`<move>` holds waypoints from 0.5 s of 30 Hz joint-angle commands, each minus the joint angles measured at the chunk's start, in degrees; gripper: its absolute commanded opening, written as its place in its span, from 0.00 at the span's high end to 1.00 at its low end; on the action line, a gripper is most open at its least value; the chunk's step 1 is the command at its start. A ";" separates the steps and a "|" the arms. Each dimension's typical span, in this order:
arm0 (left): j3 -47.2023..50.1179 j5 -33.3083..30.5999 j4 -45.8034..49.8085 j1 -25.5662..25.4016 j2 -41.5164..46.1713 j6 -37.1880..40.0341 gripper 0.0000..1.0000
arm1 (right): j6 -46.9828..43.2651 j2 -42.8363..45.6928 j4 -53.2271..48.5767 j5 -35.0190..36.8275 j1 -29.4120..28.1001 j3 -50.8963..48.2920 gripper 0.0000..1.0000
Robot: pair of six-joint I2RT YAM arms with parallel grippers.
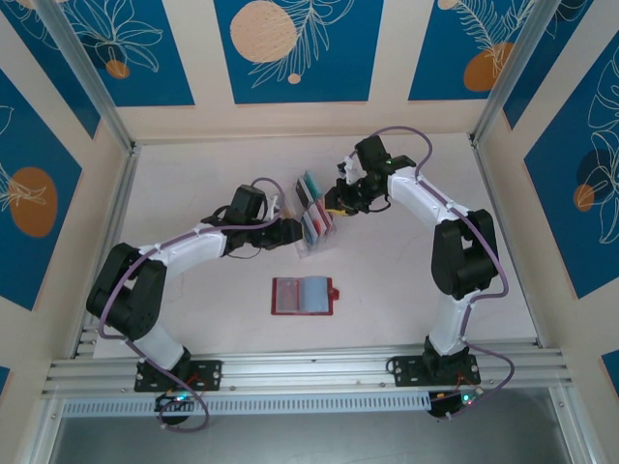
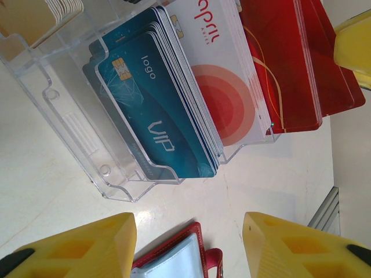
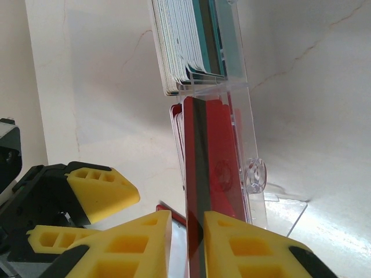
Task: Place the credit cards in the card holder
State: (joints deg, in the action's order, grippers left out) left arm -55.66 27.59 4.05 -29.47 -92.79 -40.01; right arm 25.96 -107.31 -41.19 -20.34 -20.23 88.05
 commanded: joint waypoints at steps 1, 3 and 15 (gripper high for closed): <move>-0.77 0.27 0.54 0.65 -0.37 0.37 0.49 | 0.48 2.35 -0.21 -2.62 0.30 -0.53 0.78; -0.68 0.27 0.52 0.60 -0.44 0.36 0.49 | 0.69 2.30 -0.12 -2.76 0.40 -0.67 0.79; -0.44 0.44 0.30 0.63 -0.54 0.37 0.48 | 0.90 2.30 0.06 -3.52 0.71 -0.52 0.86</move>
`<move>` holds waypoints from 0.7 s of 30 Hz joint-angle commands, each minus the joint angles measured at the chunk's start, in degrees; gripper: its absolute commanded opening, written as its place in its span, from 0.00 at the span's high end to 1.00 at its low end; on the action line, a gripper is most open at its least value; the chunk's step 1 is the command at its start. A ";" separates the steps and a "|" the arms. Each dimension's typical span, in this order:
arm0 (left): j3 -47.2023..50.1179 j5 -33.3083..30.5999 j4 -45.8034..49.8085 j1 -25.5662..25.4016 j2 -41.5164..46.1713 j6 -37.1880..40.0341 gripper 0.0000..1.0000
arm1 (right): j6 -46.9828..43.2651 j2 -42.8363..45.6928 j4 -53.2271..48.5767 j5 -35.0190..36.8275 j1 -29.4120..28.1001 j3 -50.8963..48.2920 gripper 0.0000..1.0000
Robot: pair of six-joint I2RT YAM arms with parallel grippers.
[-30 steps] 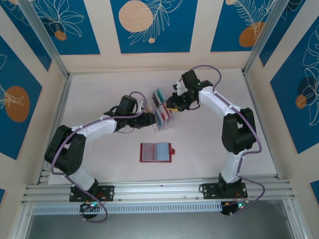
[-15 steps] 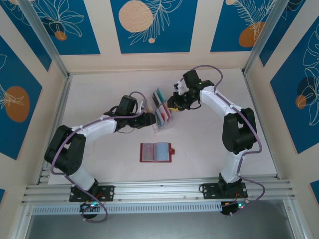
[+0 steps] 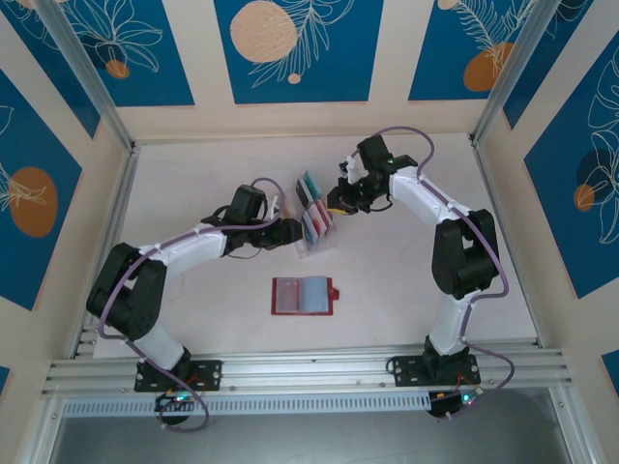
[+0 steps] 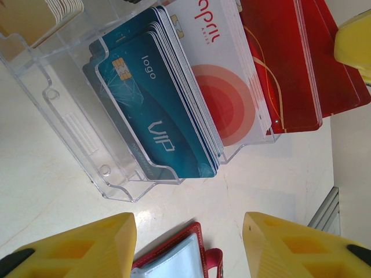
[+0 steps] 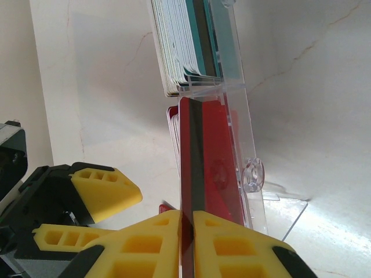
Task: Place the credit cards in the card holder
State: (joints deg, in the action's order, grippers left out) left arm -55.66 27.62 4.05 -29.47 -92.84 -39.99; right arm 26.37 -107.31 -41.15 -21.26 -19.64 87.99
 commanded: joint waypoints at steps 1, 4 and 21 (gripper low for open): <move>-0.40 0.39 0.39 0.61 -0.50 0.35 0.49 | 0.58 2.28 0.01 -2.65 0.07 -0.46 0.86; -0.42 0.33 0.33 0.65 -0.58 0.33 0.48 | 0.56 2.29 0.01 -2.65 0.13 -0.56 0.87; -0.33 0.34 0.30 0.63 -0.50 0.35 0.49 | -0.77 2.72 -3.42 6.49 -0.41 -0.95 0.98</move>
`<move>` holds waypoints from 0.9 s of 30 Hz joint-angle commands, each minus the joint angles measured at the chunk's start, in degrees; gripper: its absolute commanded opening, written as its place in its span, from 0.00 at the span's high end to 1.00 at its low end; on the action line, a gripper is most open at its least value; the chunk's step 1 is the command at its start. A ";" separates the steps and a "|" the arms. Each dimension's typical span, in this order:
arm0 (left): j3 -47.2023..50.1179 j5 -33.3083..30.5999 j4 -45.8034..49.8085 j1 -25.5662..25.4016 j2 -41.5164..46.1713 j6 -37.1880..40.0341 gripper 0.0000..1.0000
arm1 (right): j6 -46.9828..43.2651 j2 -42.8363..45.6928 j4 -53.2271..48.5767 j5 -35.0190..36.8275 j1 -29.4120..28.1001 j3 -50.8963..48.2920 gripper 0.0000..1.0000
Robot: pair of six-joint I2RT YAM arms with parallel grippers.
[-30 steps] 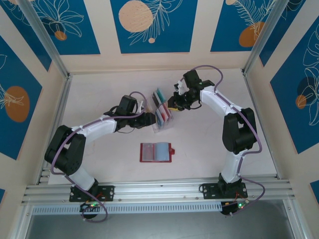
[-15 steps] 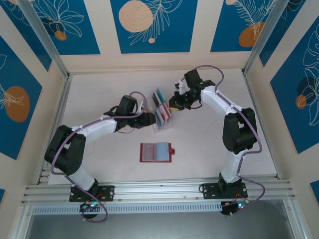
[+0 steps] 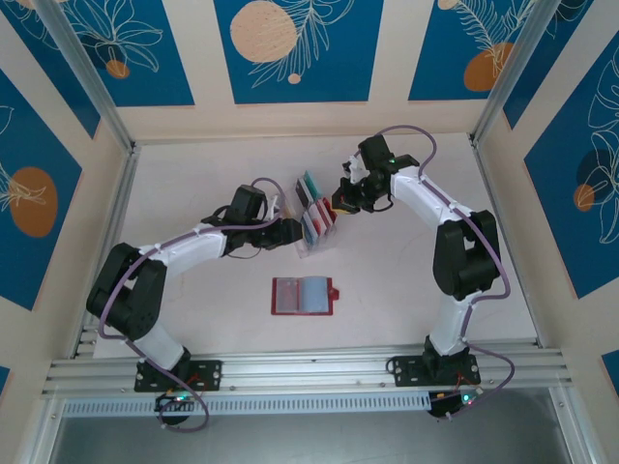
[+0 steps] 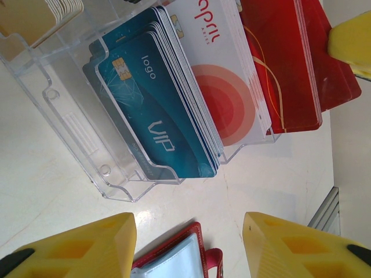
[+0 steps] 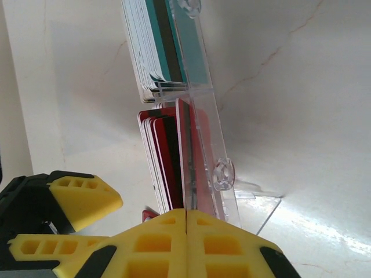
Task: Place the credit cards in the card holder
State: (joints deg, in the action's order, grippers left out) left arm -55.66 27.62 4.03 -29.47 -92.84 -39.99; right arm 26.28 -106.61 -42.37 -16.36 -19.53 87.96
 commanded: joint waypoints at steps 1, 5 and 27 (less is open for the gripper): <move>-0.32 0.33 0.45 0.64 -0.50 0.35 0.49 | -0.61 2.02 -2.11 1.85 -0.51 -1.25 0.97; -0.38 0.29 0.56 0.58 -0.55 0.35 0.49 | -0.43 1.84 -1.77 2.84 -0.68 -2.22 0.98; -0.33 0.60 0.52 0.56 -0.68 0.35 0.49 | 0.81 3.69 1.76 -5.92 0.56 -5.23 0.93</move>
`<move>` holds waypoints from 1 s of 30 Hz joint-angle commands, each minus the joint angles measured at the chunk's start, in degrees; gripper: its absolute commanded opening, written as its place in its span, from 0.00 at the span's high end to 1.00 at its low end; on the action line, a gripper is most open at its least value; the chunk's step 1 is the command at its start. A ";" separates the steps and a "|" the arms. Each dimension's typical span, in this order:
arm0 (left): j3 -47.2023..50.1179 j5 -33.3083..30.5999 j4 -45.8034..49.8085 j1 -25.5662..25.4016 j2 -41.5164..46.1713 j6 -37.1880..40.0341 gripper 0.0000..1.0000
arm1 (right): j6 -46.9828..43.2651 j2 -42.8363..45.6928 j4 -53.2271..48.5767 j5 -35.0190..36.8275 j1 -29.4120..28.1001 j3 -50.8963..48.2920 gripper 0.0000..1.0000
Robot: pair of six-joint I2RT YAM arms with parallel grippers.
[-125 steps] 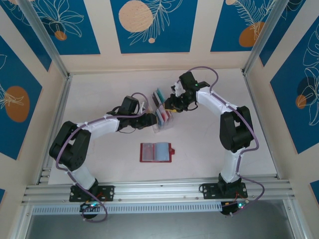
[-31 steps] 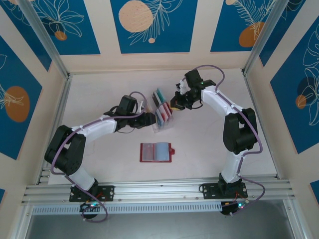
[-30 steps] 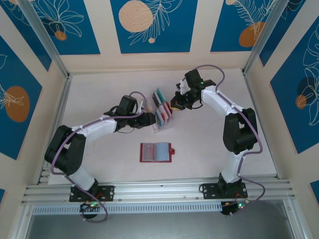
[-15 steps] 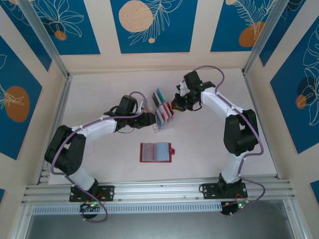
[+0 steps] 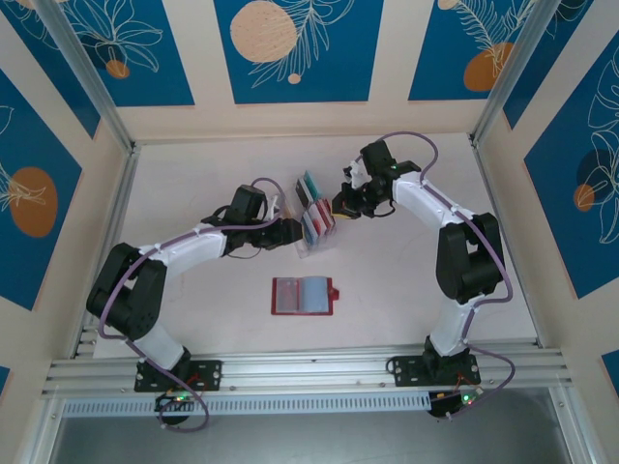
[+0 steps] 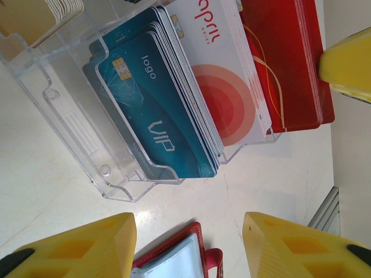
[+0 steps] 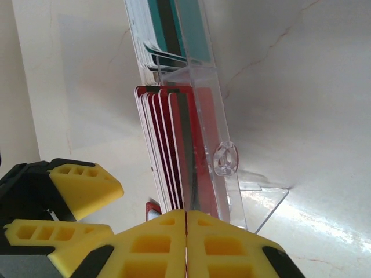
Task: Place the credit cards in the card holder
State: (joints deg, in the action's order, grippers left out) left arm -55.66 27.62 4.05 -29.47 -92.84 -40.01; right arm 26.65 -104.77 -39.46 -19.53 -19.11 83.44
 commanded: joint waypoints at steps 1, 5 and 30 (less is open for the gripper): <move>-0.33 0.60 0.51 0.56 -0.65 0.37 0.49 | 0.42 1.80 -1.14 -2.69 0.21 -0.63 0.93; -0.32 0.66 0.55 0.59 -0.58 0.46 0.49 | 0.43 1.79 -1.25 -1.94 0.21 -0.69 0.98; -1.20 -2.28 5.78 1.33 3.30 3.48 0.48 | -1.10 8.35 -5.47 8.95 -1.50 1.60 1.00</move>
State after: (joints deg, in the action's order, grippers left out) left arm -55.66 26.37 7.51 -29.36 -92.03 -38.44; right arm 26.33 -99.13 -43.18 -11.38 -20.03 83.57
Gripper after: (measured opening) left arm 0.518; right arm 0.065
